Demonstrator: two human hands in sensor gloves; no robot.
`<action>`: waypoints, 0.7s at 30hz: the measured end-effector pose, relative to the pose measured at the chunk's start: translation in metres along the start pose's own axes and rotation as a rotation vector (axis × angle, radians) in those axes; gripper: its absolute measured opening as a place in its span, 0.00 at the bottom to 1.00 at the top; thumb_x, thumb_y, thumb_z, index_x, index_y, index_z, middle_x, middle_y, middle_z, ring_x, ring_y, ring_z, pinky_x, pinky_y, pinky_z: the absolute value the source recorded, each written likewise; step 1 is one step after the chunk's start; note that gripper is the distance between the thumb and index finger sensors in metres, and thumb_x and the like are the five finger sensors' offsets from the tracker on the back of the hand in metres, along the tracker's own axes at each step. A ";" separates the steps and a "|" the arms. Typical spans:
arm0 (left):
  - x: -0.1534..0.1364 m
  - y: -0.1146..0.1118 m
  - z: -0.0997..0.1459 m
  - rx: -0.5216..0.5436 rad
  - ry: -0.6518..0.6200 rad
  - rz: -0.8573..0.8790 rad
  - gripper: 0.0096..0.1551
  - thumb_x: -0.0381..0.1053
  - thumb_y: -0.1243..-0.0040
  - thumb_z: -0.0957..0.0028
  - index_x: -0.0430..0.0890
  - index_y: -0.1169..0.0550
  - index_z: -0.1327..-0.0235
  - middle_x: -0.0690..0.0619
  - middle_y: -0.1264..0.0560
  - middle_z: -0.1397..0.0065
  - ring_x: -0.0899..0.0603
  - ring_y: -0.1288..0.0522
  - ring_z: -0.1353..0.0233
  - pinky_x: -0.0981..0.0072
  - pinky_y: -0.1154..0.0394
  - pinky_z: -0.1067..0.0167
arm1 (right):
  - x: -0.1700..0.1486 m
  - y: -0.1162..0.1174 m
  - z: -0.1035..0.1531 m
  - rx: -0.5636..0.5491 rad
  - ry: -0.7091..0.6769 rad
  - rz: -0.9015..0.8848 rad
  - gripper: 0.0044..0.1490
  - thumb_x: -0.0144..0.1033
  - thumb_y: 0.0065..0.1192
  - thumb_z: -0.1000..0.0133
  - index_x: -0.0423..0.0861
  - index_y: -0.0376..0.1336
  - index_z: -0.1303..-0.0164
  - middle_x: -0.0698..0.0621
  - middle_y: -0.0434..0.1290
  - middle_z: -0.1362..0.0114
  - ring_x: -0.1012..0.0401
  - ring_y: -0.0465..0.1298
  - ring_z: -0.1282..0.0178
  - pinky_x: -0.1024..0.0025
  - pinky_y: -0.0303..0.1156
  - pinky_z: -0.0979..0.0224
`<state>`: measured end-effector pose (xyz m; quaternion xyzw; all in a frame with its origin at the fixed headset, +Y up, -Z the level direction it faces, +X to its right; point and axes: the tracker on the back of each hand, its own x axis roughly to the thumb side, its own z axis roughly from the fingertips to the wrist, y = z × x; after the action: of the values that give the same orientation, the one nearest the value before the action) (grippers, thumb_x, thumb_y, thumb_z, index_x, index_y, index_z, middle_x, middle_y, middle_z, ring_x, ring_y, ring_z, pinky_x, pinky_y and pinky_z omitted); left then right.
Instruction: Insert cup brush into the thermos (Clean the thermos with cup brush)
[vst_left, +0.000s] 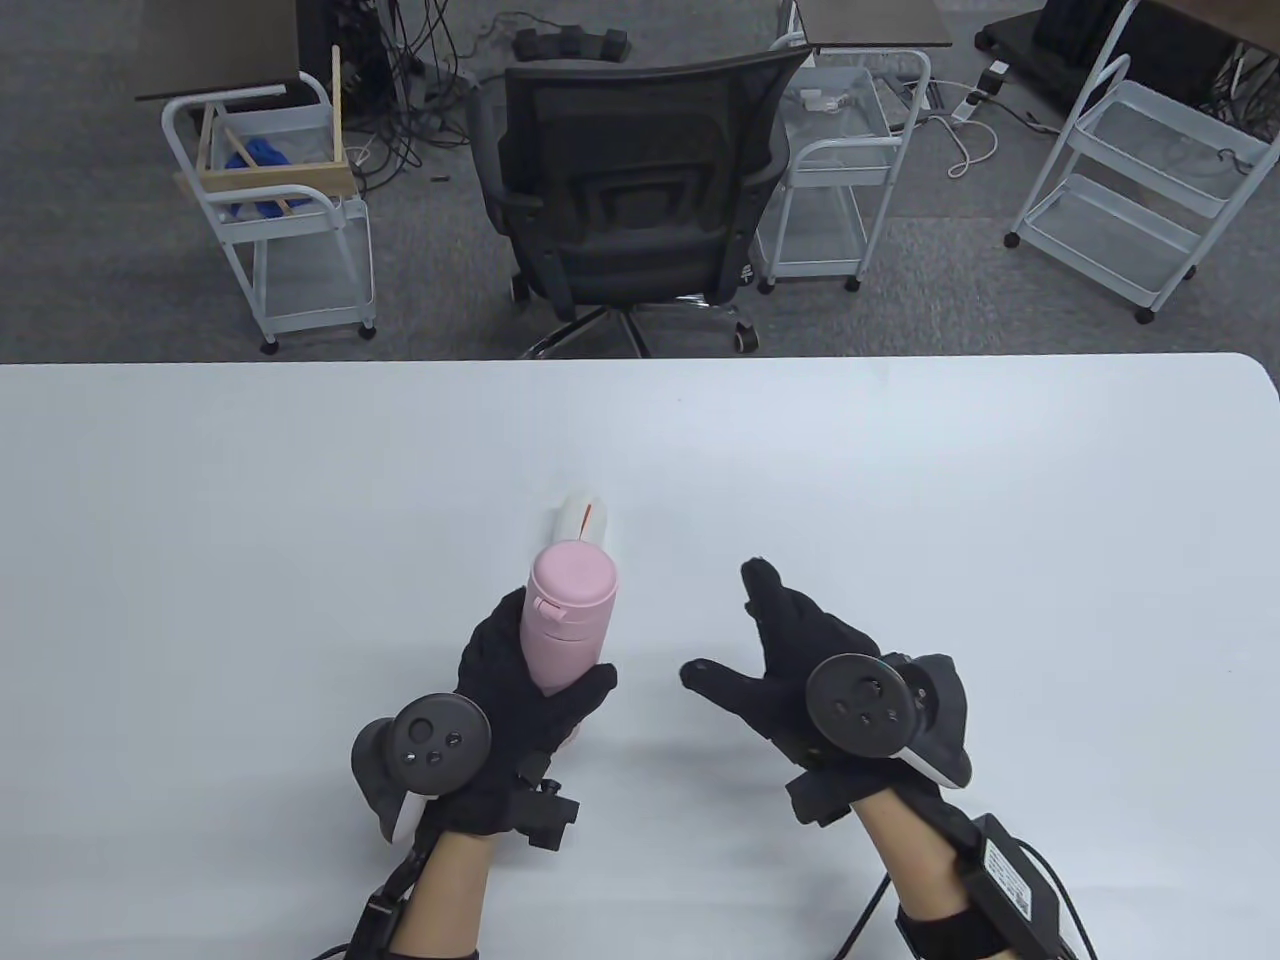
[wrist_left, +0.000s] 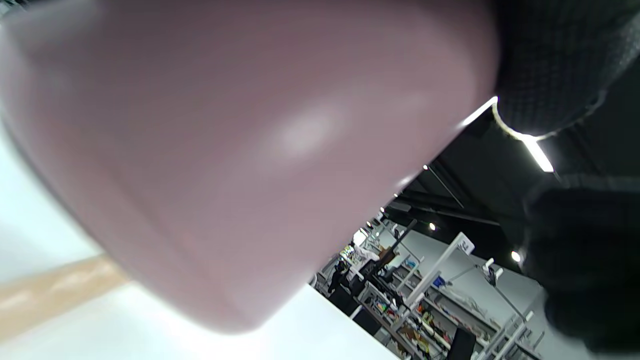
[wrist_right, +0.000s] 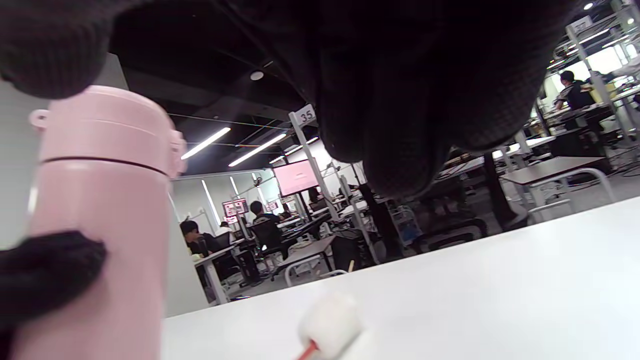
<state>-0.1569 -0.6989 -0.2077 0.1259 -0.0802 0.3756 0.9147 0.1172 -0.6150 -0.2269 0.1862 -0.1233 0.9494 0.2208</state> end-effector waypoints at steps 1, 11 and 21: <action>0.002 -0.001 0.001 -0.006 -0.009 -0.017 0.59 0.73 0.37 0.52 0.41 0.45 0.20 0.33 0.40 0.21 0.27 0.34 0.25 0.33 0.32 0.31 | 0.006 0.000 -0.003 0.008 -0.006 -0.011 0.70 0.87 0.49 0.48 0.37 0.58 0.17 0.39 0.76 0.28 0.49 0.87 0.45 0.51 0.81 0.40; 0.017 -0.016 0.004 -0.090 -0.121 -0.247 0.59 0.74 0.37 0.53 0.44 0.46 0.19 0.35 0.41 0.20 0.28 0.36 0.25 0.32 0.33 0.31 | 0.038 0.016 -0.027 0.149 0.050 -0.004 0.71 0.88 0.48 0.48 0.37 0.56 0.16 0.41 0.76 0.28 0.58 0.88 0.47 0.57 0.83 0.42; 0.016 -0.020 0.006 -0.099 -0.177 -0.395 0.60 0.78 0.37 0.56 0.48 0.44 0.19 0.44 0.41 0.15 0.27 0.33 0.23 0.33 0.30 0.31 | 0.011 0.030 -0.035 0.276 0.086 -0.293 0.57 0.68 0.71 0.42 0.32 0.61 0.22 0.33 0.76 0.32 0.60 0.87 0.49 0.53 0.82 0.41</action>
<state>-0.1317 -0.7035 -0.2014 0.1265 -0.1523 0.1723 0.9649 0.0836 -0.6257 -0.2589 0.1901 0.0459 0.9221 0.3340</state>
